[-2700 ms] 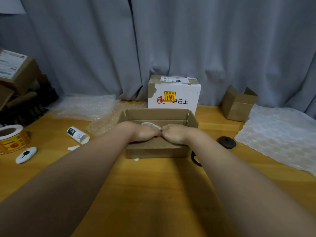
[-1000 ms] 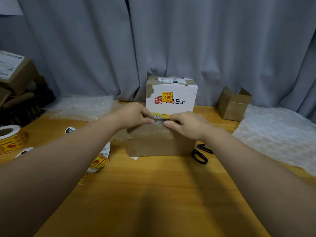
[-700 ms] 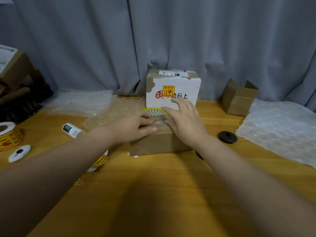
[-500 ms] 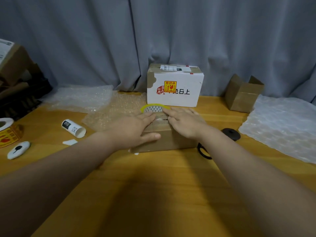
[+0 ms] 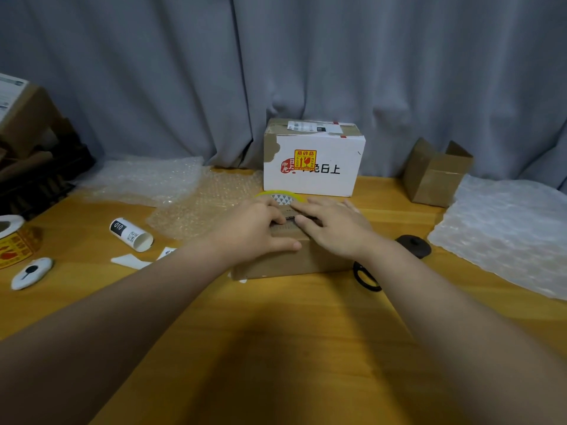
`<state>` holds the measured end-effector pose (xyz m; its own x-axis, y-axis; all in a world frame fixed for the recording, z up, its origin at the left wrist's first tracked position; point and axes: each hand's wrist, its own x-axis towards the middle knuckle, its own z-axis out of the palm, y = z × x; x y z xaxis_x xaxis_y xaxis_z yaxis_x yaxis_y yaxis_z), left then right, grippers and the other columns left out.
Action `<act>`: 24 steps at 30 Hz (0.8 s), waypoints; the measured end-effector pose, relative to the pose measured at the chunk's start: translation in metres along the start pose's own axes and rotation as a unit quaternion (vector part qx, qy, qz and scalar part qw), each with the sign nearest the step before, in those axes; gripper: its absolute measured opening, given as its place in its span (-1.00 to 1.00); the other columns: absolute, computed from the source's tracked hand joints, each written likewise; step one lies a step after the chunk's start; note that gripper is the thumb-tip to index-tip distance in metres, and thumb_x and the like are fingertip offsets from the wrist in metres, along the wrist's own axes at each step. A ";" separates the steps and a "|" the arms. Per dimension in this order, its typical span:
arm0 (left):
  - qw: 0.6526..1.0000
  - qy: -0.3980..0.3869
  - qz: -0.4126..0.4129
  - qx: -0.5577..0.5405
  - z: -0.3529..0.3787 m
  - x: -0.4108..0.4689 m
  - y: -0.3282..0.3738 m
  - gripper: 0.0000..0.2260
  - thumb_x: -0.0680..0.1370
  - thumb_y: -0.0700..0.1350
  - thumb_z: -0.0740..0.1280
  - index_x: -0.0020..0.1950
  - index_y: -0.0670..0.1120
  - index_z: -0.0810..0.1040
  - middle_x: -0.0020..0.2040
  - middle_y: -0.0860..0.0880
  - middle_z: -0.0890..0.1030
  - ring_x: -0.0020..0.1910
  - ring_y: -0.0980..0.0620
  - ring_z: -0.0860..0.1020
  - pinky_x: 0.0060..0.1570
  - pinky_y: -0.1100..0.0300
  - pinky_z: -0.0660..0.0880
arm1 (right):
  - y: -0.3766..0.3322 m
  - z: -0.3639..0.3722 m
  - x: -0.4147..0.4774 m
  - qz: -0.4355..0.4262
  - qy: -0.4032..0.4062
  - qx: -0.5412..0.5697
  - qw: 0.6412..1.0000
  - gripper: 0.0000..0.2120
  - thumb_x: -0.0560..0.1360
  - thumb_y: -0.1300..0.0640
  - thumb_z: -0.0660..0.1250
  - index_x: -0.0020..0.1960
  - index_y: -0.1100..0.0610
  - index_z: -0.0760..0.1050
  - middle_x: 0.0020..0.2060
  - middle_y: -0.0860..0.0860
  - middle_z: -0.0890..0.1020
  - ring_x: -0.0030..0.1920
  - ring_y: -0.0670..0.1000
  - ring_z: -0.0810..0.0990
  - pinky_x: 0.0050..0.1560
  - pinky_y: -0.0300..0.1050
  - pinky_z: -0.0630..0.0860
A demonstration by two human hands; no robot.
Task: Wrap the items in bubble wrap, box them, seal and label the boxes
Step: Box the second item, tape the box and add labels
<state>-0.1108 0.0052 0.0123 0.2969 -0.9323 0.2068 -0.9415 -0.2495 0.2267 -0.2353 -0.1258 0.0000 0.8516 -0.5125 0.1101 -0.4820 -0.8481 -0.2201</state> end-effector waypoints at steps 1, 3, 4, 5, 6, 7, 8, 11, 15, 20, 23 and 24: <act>1.000 0.010 -0.005 0.010 -0.001 -0.001 -0.001 -0.46 0.38 0.29 0.36 0.22 -0.02 0.57 0.32 0.04 0.44 0.25 0.03 0.43 0.19 0.14 0.38 | 0.000 0.000 -0.002 0.001 -0.011 -0.006 1.000 -0.51 0.57 -0.30 -0.04 0.48 -0.28 0.12 0.53 -0.08 0.15 0.53 -0.01 0.05 0.50 0.17 -0.11; 1.000 0.019 -0.012 0.016 -0.003 -0.002 -0.002 -0.44 0.37 0.31 0.36 0.21 -0.04 0.59 0.30 0.04 0.46 0.23 0.03 0.43 0.17 0.16 0.36 | -0.001 -0.001 -0.008 -0.006 -0.035 -0.033 0.999 -0.42 0.50 -0.40 -0.11 0.50 -0.32 0.00 0.55 -0.08 0.06 0.55 0.02 -0.03 0.50 0.18 -0.15; 1.000 0.016 -0.012 0.021 -0.003 -0.002 -0.002 -0.43 0.36 0.32 0.35 0.20 -0.05 0.59 0.29 0.03 0.46 0.22 0.03 0.43 0.16 0.16 0.37 | -0.002 -0.001 -0.010 -0.009 -0.045 -0.049 0.998 -0.39 0.48 -0.43 -0.15 0.50 -0.33 -0.06 0.56 -0.07 0.01 0.55 0.04 -0.06 0.49 0.19 -0.18; 0.999 0.013 -0.008 0.032 -0.004 -0.002 0.000 -0.42 0.36 0.32 0.35 0.19 -0.06 0.59 0.28 0.02 0.47 0.20 0.03 0.44 0.15 0.15 0.40 | -0.003 -0.002 -0.011 -0.010 -0.050 -0.061 0.997 -0.38 0.47 -0.43 -0.19 0.50 -0.33 -0.11 0.56 -0.07 -0.04 0.55 0.04 -0.10 0.48 0.22 -0.22; 0.999 0.019 0.001 0.046 -0.005 -0.002 0.001 -0.42 0.36 0.33 0.34 0.17 -0.07 0.59 0.25 0.01 0.49 0.17 0.02 0.46 0.12 0.13 0.43 | -0.003 -0.002 -0.011 -0.011 -0.052 -0.070 0.996 -0.40 0.48 -0.42 -0.22 0.50 -0.34 -0.14 0.56 -0.06 -0.07 0.55 0.04 -0.12 0.47 0.24 -0.27; 0.998 0.026 0.007 0.056 -0.005 -0.003 0.002 -0.43 0.36 0.33 0.34 0.17 -0.07 0.57 0.20 0.00 0.53 0.13 0.01 0.49 0.08 0.11 0.45 | -0.004 -0.002 -0.011 -0.011 -0.051 -0.075 0.996 -0.43 0.50 -0.39 -0.23 0.50 -0.34 -0.15 0.56 -0.06 -0.08 0.55 0.04 -0.14 0.45 0.26 -0.32; 0.998 0.041 0.012 0.052 -0.005 -0.005 0.002 -0.44 0.36 0.31 0.36 0.17 -0.07 0.54 0.16 -0.01 0.56 0.09 0.00 0.52 0.04 0.10 0.47 | -0.004 -0.002 -0.011 -0.011 -0.048 -0.078 0.996 -0.46 0.53 -0.36 -0.24 0.50 -0.34 -0.14 0.56 -0.06 -0.09 0.55 0.03 -0.15 0.44 0.27 -0.36; 0.998 0.056 0.021 -0.002 -0.006 -0.011 -0.007 -0.42 0.36 0.30 0.36 0.23 -0.03 0.45 0.18 -0.01 0.59 0.12 -0.02 0.56 0.07 0.06 0.51 | -0.006 0.001 -0.012 -0.012 -0.020 -0.079 0.997 -0.53 0.60 -0.26 -0.22 0.50 -0.34 -0.07 0.56 -0.06 -0.01 0.55 0.02 -0.09 0.43 0.25 -0.39; 0.998 0.011 0.068 0.009 -0.001 -0.013 -0.019 -0.44 0.41 0.35 0.28 0.24 0.01 0.57 0.33 0.06 0.49 0.28 0.04 0.45 0.26 0.11 0.39 | -0.008 0.000 -0.006 -0.028 0.004 -0.065 0.997 -0.51 0.60 -0.26 -0.14 0.51 -0.26 0.04 0.50 0.01 0.20 0.51 0.07 0.09 0.50 0.15 -0.16; 0.986 -0.069 -0.003 -0.149 -0.029 0.005 -0.018 -0.70 0.55 0.15 0.24 0.02 0.00 0.65 0.04 0.06 0.59 0.04 0.11 0.51 0.11 0.17 0.43 | -0.004 -0.009 -0.001 -0.065 -0.054 -0.097 0.992 -0.11 0.30 -0.57 0.01 0.53 -0.19 -0.01 0.39 0.08 0.26 0.40 0.13 0.22 0.39 0.05 0.15; 0.988 -0.066 -0.020 -0.136 -0.043 0.037 -0.019 -0.70 0.64 -0.04 0.12 -0.02 -0.11 0.63 -0.02 0.01 0.62 -0.03 0.07 0.54 0.00 0.16 0.44 | -0.002 -0.005 0.000 -0.084 -0.019 -0.135 0.987 -0.08 0.27 -0.62 -0.07 0.52 -0.21 -0.01 0.32 0.07 0.32 0.33 0.10 0.27 0.33 0.02 0.19; 0.994 -0.070 -0.011 -0.085 -0.042 0.048 -0.023 -0.73 0.64 -0.06 0.13 0.01 -0.10 0.61 0.01 0.00 0.62 -0.04 0.08 0.53 -0.04 0.17 0.43 | -0.001 -0.004 -0.001 -0.090 -0.005 -0.140 0.986 -0.08 0.26 -0.62 -0.12 0.52 -0.21 -0.01 0.31 0.07 0.33 0.32 0.09 0.28 0.32 0.02 0.20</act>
<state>-0.0684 -0.0229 0.0575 0.2806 -0.9574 0.0688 -0.8912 -0.2333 0.3890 -0.2370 -0.1250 0.0034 0.9296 -0.3510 0.1121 -0.3604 -0.9295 0.0781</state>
